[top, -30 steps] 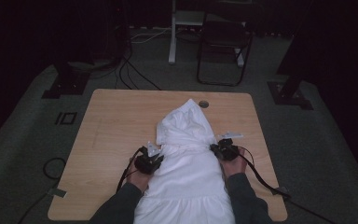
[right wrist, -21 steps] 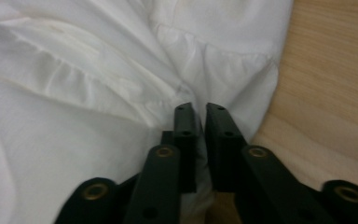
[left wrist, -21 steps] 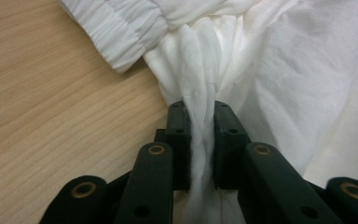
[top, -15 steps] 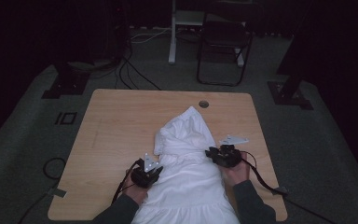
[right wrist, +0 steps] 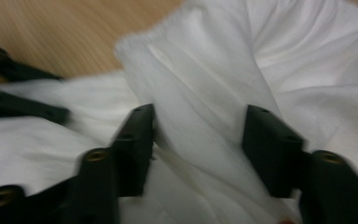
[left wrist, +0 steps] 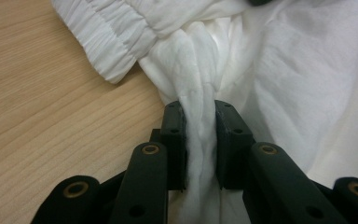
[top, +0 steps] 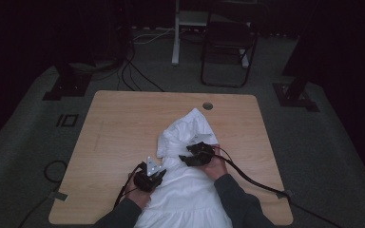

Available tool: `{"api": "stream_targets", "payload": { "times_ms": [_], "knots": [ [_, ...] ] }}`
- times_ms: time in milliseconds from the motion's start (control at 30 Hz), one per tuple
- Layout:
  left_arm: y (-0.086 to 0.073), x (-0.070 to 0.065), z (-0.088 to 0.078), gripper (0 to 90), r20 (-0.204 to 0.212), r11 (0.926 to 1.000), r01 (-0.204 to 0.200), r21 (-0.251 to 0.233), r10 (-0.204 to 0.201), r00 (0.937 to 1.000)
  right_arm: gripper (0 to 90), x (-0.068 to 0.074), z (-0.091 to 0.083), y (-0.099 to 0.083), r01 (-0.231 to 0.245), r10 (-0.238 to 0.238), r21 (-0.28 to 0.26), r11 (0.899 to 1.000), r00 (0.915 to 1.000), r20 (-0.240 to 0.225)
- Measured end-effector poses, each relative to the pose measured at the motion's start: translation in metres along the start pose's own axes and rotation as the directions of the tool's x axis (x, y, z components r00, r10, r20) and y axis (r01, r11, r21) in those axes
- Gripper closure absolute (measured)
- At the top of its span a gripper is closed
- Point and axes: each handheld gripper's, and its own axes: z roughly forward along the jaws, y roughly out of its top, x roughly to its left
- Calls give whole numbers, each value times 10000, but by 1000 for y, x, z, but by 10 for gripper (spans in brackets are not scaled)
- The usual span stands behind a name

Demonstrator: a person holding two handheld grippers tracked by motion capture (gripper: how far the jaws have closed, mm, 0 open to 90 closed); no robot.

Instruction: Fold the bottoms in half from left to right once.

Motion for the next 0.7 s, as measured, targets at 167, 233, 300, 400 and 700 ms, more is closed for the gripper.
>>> {"api": "stream_targets", "payload": {
  "times_ms": [167, 233, 300, 400, 700],
  "knots": [
    [0, -4, 0, 761, -35, 9997, -235, 5, 235, 9997, 868, -41, -30, 11, -1523, 1688, -1542, 9762, 9805, 1003],
    [0, -6, -1, 763, 0, 9994, -347, 22, 347, 9994, 879, -67, -46, 9, -2454, 2847, -2267, 9426, 9450, 1610],
    [0, -7, -1, 766, -41, 9991, -431, 55, 432, 9991, 881, -75, -50, 6, -2696, 3167, -2393, 9327, 9300, 1863],
    [1, -12, 0, 765, 115, 9986, -527, 13, 527, 9985, 878, -105, -50, -14, -3819, 4249, -2181, 8981, 8814, 2065],
    [16, 4, -5, 528, 343, 9994, -186, -294, 196, 9992, 540, -100, -36, -42, -4034, 4303, -1867, 8958, 8923, 1364]
  ]
}}
